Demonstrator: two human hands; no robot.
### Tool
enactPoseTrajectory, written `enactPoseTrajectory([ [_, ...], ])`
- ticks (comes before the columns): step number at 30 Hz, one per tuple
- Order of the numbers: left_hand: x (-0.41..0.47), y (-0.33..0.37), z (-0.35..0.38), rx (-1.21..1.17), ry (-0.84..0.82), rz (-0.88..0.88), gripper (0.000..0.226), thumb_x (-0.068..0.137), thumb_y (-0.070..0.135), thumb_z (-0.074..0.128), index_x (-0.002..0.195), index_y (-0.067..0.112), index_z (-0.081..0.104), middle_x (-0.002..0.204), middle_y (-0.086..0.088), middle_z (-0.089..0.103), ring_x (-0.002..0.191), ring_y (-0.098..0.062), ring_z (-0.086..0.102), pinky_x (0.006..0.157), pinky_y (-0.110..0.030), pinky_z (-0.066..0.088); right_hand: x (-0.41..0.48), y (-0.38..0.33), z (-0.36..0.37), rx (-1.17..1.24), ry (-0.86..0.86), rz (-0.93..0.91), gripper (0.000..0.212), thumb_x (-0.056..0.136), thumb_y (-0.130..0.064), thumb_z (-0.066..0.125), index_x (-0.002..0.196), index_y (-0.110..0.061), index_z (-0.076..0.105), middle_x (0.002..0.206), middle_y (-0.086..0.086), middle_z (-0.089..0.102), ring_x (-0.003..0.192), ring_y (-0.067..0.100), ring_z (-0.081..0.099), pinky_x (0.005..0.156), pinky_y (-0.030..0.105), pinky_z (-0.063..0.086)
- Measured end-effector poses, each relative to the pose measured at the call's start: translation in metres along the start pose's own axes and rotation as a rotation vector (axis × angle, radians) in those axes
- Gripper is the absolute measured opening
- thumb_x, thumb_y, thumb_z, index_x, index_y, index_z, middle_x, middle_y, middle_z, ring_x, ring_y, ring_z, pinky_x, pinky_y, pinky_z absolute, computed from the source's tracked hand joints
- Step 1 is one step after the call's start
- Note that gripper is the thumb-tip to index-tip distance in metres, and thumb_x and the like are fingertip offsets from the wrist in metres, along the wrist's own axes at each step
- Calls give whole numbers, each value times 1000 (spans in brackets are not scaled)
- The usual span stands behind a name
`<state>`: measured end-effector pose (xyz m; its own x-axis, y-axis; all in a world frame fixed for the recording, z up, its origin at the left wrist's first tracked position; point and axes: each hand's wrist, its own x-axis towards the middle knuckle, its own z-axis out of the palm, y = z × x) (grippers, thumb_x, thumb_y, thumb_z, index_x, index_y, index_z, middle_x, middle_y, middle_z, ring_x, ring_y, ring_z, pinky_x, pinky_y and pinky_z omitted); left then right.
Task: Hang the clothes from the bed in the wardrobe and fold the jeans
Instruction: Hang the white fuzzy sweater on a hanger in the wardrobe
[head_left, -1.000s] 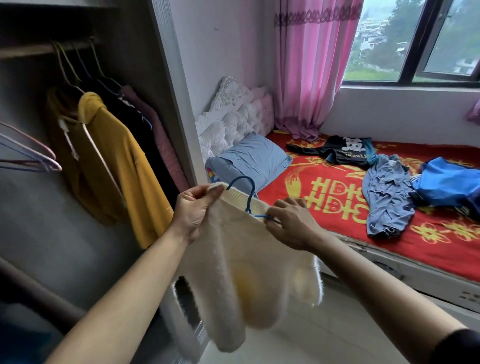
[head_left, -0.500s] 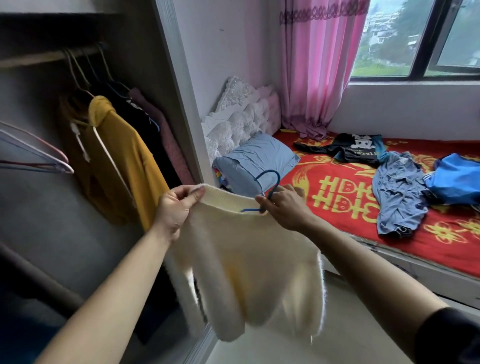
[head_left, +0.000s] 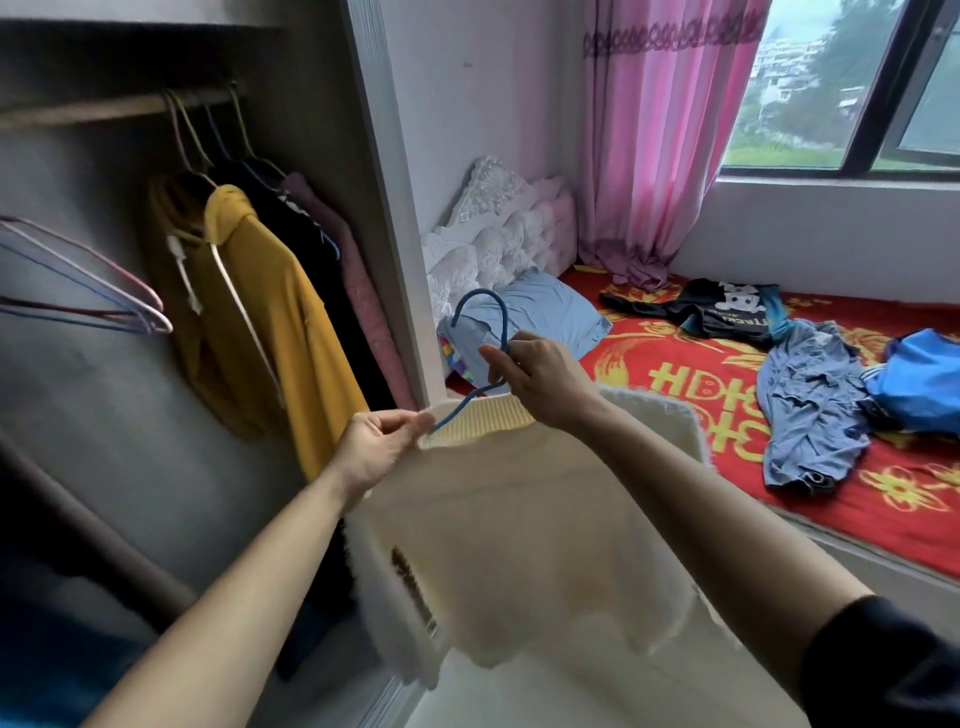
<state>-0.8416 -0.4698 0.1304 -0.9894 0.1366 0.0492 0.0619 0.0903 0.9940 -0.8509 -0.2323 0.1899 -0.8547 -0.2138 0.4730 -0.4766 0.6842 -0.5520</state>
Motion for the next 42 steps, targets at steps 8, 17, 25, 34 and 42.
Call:
enactPoseTrajectory([
  [8,9,24,44,-281,142,-3,45,68,48,83,85,7,78,79,-16,69,65,-20,60,67,-32,52,-17,19,13,-208,-151,43,50,104,-52,35,79,-18,63,65,-6,59,62,17,56,60,35,46],
  [17,8,62,-9,485,-222,27,70,84,76,45,87,12,73,82,-1,73,74,-10,66,72,-32,53,22,1,-17,112,-40,76,44,104,-48,42,68,-27,57,61,-11,54,54,-2,51,56,17,36],
  [25,-19,59,-40,154,-36,34,26,77,32,81,88,9,79,91,-13,76,82,-31,73,72,-37,62,49,-31,4,-3,-15,-66,40,101,-54,42,73,-32,59,59,-17,55,55,-6,56,53,13,35],
  [34,-21,36,-139,472,352,88,62,81,76,50,70,19,72,73,4,71,72,-13,62,79,-37,51,93,-75,18,12,14,-59,51,102,-52,43,78,-15,70,65,-11,61,65,7,59,60,26,42],
  [42,-29,33,-157,651,485,458,43,93,57,53,79,17,61,65,4,55,60,-8,48,58,-30,37,111,-137,69,121,-82,-211,43,99,-53,50,67,-29,64,60,-12,67,56,-1,61,57,10,39],
])
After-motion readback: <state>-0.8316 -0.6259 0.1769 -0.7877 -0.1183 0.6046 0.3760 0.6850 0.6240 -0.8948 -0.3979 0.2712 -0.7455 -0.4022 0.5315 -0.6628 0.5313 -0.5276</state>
